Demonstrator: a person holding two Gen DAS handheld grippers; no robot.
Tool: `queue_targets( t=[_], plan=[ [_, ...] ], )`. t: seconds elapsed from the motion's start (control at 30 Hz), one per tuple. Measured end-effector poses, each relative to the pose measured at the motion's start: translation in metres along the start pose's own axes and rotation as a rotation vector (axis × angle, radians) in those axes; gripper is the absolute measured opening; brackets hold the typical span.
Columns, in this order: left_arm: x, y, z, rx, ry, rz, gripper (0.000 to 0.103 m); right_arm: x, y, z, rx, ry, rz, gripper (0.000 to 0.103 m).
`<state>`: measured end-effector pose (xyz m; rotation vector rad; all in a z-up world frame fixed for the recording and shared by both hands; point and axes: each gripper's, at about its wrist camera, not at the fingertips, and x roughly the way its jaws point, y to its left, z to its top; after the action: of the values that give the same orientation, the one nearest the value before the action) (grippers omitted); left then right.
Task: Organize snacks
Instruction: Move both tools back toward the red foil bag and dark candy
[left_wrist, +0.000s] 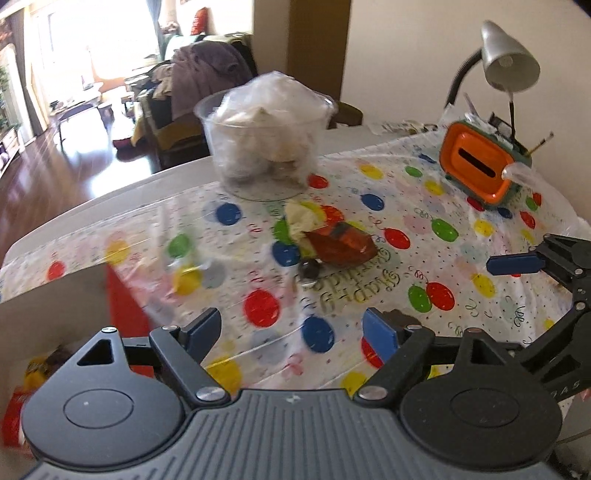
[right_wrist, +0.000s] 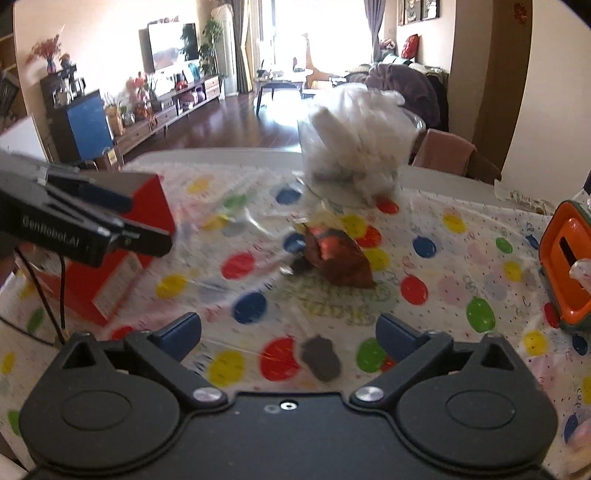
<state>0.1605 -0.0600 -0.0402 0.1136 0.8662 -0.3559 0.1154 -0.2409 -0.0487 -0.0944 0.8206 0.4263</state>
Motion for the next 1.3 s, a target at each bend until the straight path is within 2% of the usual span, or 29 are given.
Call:
queue_targets(
  t=[0.23, 0.47, 0.67, 0.9, 1.03, 1.2, 1.3],
  plan=[
    [0.067, -0.026, 0.012, 0.051, 0.114, 0.010, 0.084, 0.042, -0.025, -0.017, -0.027, 0.087, 0.028, 0.098],
    [0.112, -0.038, 0.017, 0.124, 0.114, 0.027, 0.084, 0.081, -0.030, -0.031, -0.099, 0.151, 0.055, 0.085],
    [0.146, -0.033, 0.028, 0.115, 0.125, 0.036, 0.084, 0.099, -0.038, -0.030, -0.093, 0.170, 0.079, 0.081],
    [0.180, -0.027, 0.038, 0.131, 0.161, 0.023, 0.084, 0.113, -0.042, -0.030, -0.102, 0.189, 0.101, 0.069],
    [0.196, -0.027, 0.041, 0.160, 0.195, 0.011, 0.069, 0.115, -0.039, -0.030, -0.133, 0.174, 0.094, 0.064],
    [0.204, -0.026, 0.046, 0.170, 0.205, -0.011, 0.067, 0.114, -0.034, -0.030, -0.166, 0.166, 0.092, 0.055],
    [0.204, -0.025, 0.047, 0.163, 0.206, -0.038, 0.056, 0.113, -0.032, -0.030, -0.171, 0.163, 0.100, 0.049]
  ],
)
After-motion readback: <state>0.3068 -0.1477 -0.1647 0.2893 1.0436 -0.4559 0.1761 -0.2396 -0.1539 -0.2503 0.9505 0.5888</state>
